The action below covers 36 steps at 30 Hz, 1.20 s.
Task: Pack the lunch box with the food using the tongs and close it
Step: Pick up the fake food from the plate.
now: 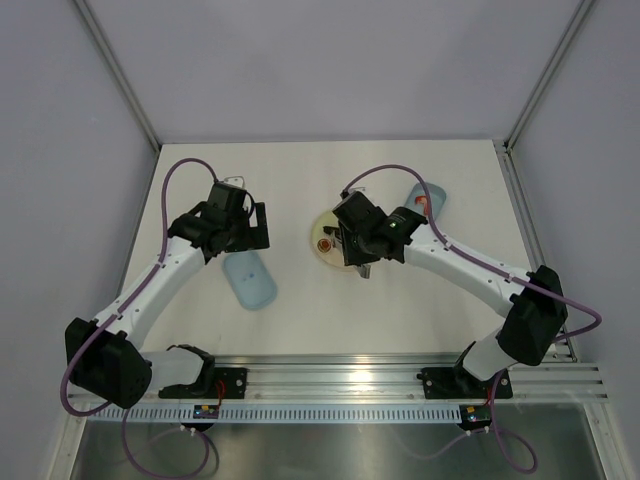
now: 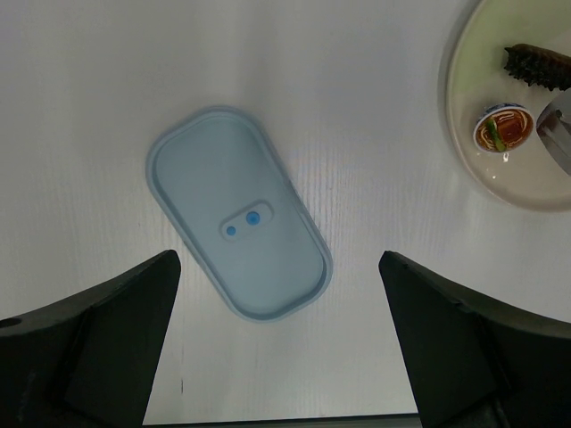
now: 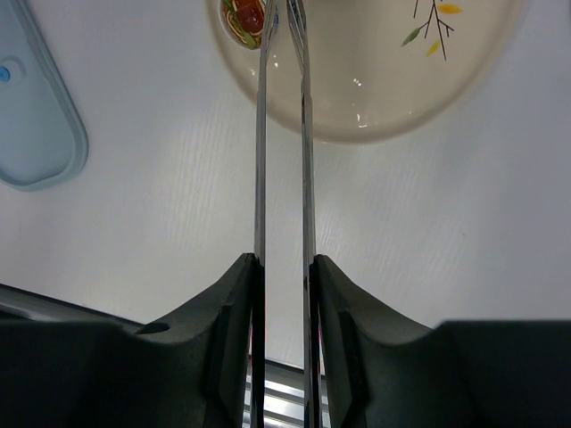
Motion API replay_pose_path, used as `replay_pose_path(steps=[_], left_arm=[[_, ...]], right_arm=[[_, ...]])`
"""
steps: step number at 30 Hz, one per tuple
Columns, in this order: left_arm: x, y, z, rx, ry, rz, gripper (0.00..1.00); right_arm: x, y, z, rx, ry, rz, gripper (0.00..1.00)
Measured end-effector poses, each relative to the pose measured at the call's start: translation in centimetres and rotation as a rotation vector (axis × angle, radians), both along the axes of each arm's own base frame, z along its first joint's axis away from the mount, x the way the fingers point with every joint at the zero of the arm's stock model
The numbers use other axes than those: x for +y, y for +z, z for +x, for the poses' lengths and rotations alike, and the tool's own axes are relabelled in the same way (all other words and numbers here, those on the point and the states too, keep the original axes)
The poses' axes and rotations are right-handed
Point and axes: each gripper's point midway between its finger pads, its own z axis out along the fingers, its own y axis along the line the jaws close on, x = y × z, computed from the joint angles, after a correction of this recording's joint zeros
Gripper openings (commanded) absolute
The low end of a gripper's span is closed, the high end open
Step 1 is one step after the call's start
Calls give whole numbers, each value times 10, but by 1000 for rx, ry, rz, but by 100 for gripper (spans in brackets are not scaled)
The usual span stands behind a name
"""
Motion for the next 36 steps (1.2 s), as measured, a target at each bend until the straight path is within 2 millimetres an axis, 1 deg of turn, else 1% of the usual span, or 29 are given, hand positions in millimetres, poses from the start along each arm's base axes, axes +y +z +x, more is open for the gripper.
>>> replay_pose_path(steps=[3,9,18,27,36], left_arm=[[0,0,0,-1,0,0,99],[0,0,0,-1,0,-1,99],[0,-1,1,1,0,0,99],[0,-2,1,4,0,2,99],[0,-2,1,5,0,2,99]], right_arm=[[-4,-7,-5,14,5,-18,41],[-4,-13,-16,27,28,-38,42],[-12,-14,-17,17,36,-77,41],[-17,-16,-21,15,100,-121,41],[-10,-21,-35,4,232,-172,43]])
